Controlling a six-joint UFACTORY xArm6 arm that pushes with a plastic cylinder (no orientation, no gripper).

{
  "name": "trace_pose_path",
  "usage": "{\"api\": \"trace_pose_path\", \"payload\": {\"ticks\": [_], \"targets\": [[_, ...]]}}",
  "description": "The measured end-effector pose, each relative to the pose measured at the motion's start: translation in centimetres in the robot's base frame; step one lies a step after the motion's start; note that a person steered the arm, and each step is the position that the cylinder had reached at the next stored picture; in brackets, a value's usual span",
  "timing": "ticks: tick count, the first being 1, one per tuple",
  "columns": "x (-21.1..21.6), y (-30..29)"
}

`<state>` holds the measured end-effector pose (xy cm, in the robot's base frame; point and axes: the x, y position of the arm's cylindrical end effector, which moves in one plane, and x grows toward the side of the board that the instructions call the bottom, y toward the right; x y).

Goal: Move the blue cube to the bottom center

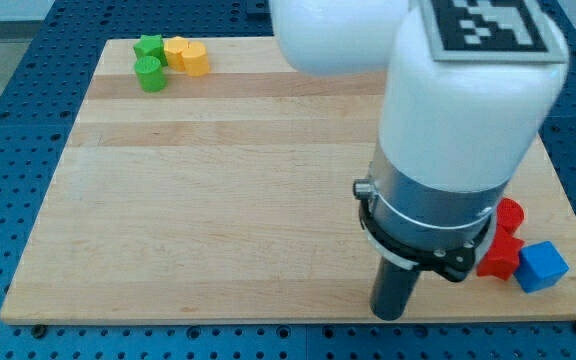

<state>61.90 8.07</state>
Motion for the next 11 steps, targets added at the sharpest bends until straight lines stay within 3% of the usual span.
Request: {"api": "trace_pose_path", "payload": {"ticks": [2, 4, 5, 7, 9, 11], "targets": [[-1.2, 3.0], [-11.5, 3.0], [-13.1, 8.1], [-12.2, 23.5], [-5.1, 24.3], [-3.3, 21.5]]}}
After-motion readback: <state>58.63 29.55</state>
